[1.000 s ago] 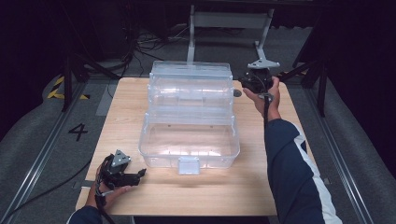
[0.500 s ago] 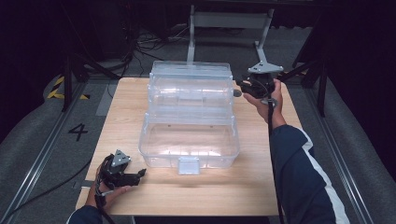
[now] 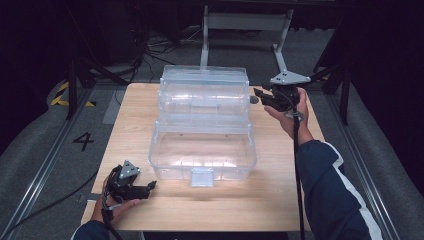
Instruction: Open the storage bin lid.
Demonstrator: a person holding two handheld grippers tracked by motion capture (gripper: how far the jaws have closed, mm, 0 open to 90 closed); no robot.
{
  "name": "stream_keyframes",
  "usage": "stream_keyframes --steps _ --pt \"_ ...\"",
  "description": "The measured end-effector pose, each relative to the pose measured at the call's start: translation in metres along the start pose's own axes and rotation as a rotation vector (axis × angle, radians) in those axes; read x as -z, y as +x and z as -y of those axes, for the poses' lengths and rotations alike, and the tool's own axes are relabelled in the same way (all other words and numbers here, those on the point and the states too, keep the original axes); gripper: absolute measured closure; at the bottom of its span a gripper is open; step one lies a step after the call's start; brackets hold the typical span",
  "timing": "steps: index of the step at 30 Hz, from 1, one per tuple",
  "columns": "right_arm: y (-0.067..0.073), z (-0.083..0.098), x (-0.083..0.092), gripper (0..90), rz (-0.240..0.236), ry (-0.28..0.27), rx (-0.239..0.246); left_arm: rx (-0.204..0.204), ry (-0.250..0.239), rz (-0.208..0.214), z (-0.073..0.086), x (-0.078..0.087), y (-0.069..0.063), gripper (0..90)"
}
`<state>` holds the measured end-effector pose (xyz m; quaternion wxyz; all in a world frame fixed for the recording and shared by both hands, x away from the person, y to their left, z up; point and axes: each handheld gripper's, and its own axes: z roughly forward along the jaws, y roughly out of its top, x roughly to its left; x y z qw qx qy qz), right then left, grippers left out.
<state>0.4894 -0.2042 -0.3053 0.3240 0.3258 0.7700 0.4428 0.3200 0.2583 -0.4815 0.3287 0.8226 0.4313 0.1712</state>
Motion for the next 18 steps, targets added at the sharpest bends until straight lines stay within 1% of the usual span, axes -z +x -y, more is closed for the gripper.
stream_keyframes --steps 2,5,6,7,8,11,14,18 --pt "0.0 0.002 0.004 63.1 -0.003 -0.003 -0.003 0.0 0.0 0.0 0.0 0.0 0.0 17.6" --pt "0.001 0.005 0.009 62.8 -0.004 -0.002 0.006 -0.002 0.001 -0.001 0.0 0.0 0.0 17.4" --pt "0.002 0.007 0.013 62.6 -0.006 0.0 0.014 -0.001 0.002 -0.001 0.0 0.0 0.0 17.1" --pt "0.002 0.007 0.013 62.6 -0.006 0.0 0.014 0.0 0.003 0.0 -0.001 0.0 0.0 17.1" --pt "0.004 0.009 0.017 62.3 -0.002 -0.002 0.032 -0.001 0.002 0.002 -0.001 -0.001 0.0 17.0" --pt "0.007 0.011 0.02 62.1 -0.005 0.001 0.042 -0.001 0.002 0.002 -0.001 -0.001 0.0 17.0" --pt "0.013 0.015 0.027 61.8 -0.013 -0.002 0.071 -0.001 0.003 -0.001 0.0 0.0 0.0 17.0" --pt "0.016 0.018 0.033 61.4 -0.025 -0.012 0.081 0.007 0.0 -0.001 0.0 0.0 -0.001 17.0"
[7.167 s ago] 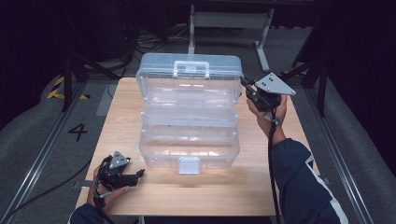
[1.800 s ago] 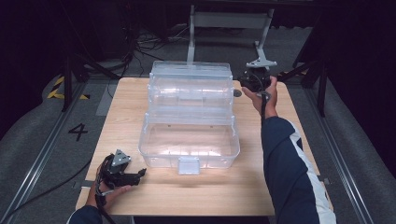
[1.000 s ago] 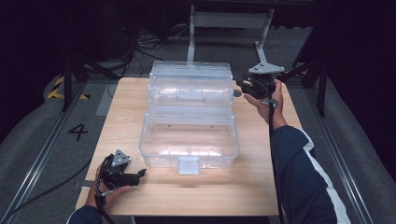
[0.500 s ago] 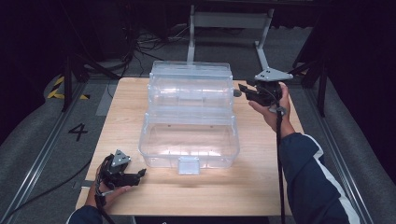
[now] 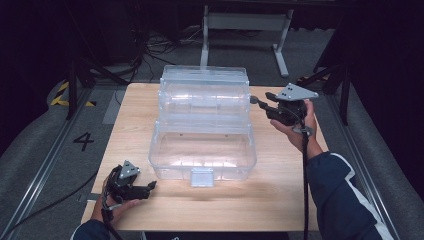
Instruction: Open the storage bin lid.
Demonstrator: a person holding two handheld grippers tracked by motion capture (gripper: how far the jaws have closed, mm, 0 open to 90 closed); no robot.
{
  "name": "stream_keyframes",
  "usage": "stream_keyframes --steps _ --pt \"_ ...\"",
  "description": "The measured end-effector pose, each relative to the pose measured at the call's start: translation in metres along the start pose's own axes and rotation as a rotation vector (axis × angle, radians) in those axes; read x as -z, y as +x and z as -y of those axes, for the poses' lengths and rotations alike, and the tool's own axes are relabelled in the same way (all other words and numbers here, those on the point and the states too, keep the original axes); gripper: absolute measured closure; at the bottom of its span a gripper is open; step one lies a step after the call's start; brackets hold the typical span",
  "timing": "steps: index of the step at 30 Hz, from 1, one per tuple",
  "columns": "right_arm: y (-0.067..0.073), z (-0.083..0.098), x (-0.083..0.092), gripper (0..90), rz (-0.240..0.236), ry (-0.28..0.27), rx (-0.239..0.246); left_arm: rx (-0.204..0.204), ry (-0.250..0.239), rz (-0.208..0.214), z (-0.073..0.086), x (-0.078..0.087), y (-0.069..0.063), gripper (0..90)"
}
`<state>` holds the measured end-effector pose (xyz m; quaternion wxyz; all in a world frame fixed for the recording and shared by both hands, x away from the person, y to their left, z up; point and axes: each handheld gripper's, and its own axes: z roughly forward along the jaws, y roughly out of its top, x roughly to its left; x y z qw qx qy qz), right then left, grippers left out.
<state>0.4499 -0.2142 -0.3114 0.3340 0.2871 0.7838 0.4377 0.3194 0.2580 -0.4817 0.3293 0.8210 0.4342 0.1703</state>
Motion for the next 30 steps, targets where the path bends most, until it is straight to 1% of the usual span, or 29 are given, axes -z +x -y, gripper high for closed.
stream_keyframes --steps 1,2,4,5,8,10,11,15,19,20,28,30 --pt "0.0 0.0 0.0 61.4 0.0 0.0 0.0 0.0 -0.001 0.0 0.0 0.0 0.0 17.0" --pt "0.002 0.002 0.003 61.1 -0.005 0.0 0.016 0.0 0.0 0.0 0.0 0.0 0.0 17.0" --pt "0.003 0.002 0.004 60.9 -0.008 0.002 0.012 0.0 -0.001 -0.001 0.0 0.0 0.0 17.0" --pt "0.004 0.003 0.006 60.8 -0.01 0.001 0.02 -0.001 0.0 -0.002 0.0 0.0 0.0 17.0" --pt "0.008 0.008 0.013 60.0 -0.028 -0.003 0.027 0.0 0.0 -0.003 0.0 0.0 0.0 17.0" --pt "0.009 0.009 0.014 59.8 -0.032 -0.004 0.027 0.0 0.0 -0.002 0.0 0.0 0.0 17.0" --pt "0.011 0.011 0.016 59.6 -0.036 -0.005 0.035 0.0 0.0 -0.003 0.0 0.0 0.0 17.0" --pt "0.014 0.018 0.023 58.1 -0.058 -0.004 0.036 0.0 0.0 -0.003 0.0 0.0 0.0 17.0" --pt "0.016 0.023 0.028 57.0 -0.067 0.0 0.043 0.002 0.0 -0.005 0.0 0.0 0.0 16.9" --pt "0.017 0.025 0.029 56.7 -0.069 0.002 0.05 0.003 0.0 -0.005 0.0 0.0 0.0 16.9" --pt "0.021 0.044 0.041 55.1 -0.077 0.022 0.062 0.003 0.0 -0.005 0.0 0.0 0.0 16.8" --pt "0.021 0.052 0.046 54.7 -0.081 0.029 0.062 0.003 0.0 -0.005 0.0 0.0 0.0 16.8"
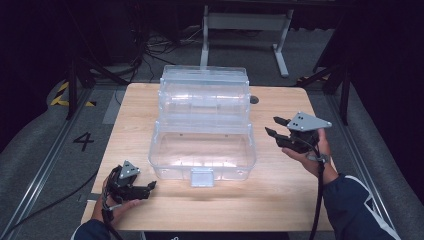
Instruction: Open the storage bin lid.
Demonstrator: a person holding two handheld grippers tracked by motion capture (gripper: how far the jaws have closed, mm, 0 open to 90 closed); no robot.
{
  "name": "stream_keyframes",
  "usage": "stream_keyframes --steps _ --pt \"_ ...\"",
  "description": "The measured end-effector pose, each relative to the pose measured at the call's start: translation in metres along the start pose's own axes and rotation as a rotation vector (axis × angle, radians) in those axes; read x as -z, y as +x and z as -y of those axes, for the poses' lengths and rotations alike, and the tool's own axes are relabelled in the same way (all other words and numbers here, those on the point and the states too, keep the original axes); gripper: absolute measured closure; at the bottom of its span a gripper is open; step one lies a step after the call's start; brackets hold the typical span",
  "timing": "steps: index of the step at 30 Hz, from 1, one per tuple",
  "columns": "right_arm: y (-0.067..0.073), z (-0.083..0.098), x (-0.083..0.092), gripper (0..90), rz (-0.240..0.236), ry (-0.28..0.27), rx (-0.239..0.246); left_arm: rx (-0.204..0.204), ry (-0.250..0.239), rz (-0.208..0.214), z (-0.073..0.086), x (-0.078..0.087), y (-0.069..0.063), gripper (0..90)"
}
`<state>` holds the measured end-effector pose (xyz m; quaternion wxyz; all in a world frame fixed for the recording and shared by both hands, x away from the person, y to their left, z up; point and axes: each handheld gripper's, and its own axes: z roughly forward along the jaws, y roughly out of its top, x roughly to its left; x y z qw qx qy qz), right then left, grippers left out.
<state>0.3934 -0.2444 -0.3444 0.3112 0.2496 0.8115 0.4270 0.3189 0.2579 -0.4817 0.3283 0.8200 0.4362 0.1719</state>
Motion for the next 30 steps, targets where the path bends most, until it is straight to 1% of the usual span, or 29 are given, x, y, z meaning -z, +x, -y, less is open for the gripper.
stream_keyframes --steps 1,2,3,10,12,16,22,24,28,30 --pt "0.0 0.0 0.0 54.7 0.0 0.0 0.0 0.0 0.0 0.0 0.0 0.0 0.0 16.9" --pt "0.001 0.005 0.002 54.1 0.007 0.009 0.006 0.0 0.0 0.0 0.0 0.0 0.0 16.8" --pt "0.001 0.005 0.002 54.1 0.007 0.009 0.006 0.0 0.0 0.0 0.0 0.0 0.0 16.8" --pt "0.004 0.026 0.009 52.2 0.01 0.038 0.009 0.0 0.0 0.0 0.0 0.0 0.0 16.8" --pt "0.005 0.031 0.011 51.8 0.02 0.045 0.016 0.0 0.0 0.0 0.0 0.0 0.0 16.8" --pt "0.006 0.042 0.013 51.0 0.025 0.063 0.018 0.0 0.0 0.0 0.0 0.0 0.0 16.9" --pt "0.006 0.061 0.016 50.3 0.028 0.086 0.001 0.0 0.0 0.0 0.0 0.0 0.0 16.8" --pt "0.006 0.071 0.018 50.0 0.027 0.102 -0.012 0.0 0.0 0.0 0.0 0.0 0.0 16.8" --pt "0.006 0.081 0.021 49.4 0.029 0.118 -0.025 0.0 0.0 0.0 0.0 0.0 0.0 16.8" --pt "0.006 0.083 0.022 49.1 0.029 0.12 -0.028 0.0 0.0 0.0 0.0 0.0 0.0 16.8"
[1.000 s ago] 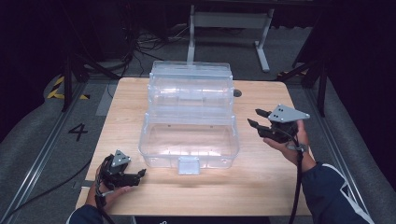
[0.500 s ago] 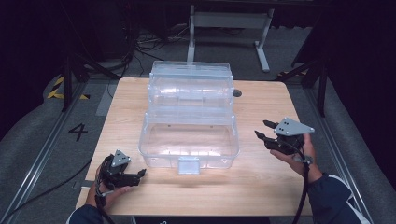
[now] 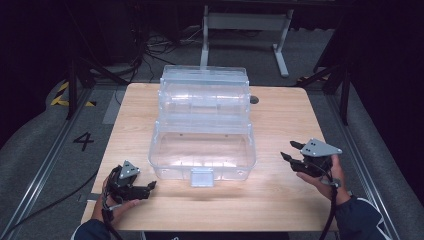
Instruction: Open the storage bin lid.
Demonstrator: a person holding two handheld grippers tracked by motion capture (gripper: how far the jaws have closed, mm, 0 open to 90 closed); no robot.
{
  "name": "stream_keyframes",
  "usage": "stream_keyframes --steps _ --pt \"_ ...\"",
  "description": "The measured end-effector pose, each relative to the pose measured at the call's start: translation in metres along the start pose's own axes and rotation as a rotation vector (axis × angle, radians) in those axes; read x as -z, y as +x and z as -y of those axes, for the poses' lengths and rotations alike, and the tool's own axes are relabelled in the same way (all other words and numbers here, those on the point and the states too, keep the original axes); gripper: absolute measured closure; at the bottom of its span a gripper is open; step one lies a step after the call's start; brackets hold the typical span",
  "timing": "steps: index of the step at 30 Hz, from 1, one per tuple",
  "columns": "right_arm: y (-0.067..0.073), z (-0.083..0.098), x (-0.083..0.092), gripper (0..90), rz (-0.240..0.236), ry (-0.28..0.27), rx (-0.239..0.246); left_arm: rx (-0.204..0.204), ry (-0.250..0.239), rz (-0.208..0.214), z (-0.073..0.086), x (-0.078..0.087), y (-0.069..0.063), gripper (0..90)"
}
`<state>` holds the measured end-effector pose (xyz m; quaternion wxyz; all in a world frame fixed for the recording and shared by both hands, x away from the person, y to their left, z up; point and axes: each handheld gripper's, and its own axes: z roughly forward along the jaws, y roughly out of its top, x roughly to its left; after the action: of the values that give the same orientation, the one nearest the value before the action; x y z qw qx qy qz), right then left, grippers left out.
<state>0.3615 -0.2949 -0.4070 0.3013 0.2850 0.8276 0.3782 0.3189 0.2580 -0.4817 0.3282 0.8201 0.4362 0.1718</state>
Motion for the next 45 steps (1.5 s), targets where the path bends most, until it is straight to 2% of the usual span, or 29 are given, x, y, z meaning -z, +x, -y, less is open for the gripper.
stream_keyframes --steps 8,11,19,25,33,34,38,40,43,45 --pt "-0.002 0.019 0.008 47.3 0.005 0.024 -0.027 0.0 0.0 0.0 0.0 0.0 0.0 16.8" --pt "-0.001 0.03 0.009 46.9 -0.001 0.052 -0.03 0.0 0.0 0.0 0.0 0.0 0.0 16.8" --pt "0.002 0.047 0.01 46.1 -0.007 0.088 -0.038 -0.001 -0.001 0.002 0.0 0.0 0.0 16.7" --pt "0.005 0.065 0.011 45.1 -0.019 0.127 -0.06 -0.009 0.001 0.015 -0.001 -0.001 0.001 15.9" --pt "0.003 0.086 0.014 43.1 -0.042 0.159 -0.138 -0.01 0.003 0.024 -0.003 -0.003 0.002 14.9" --pt "0.002 0.092 0.016 41.9 -0.053 0.156 -0.168 -0.022 0.004 0.022 -0.004 -0.004 0.003 14.8" --pt "0.002 0.101 0.017 38.7 -0.076 0.175 -0.193 -0.027 0.008 0.034 -0.005 -0.005 0.004 14.7" --pt "0.0 0.107 0.018 36.7 -0.098 0.154 -0.236 -0.028 0.004 0.034 -0.007 -0.006 0.005 14.7" --pt "-0.003 0.112 0.019 33.1 -0.107 0.138 -0.298 -0.024 0.006 0.036 -0.008 -0.008 0.006 14.6" --pt "-0.003 0.113 0.019 32.1 -0.108 0.139 -0.288 -0.035 0.008 0.03 -0.009 -0.008 0.007 14.5"
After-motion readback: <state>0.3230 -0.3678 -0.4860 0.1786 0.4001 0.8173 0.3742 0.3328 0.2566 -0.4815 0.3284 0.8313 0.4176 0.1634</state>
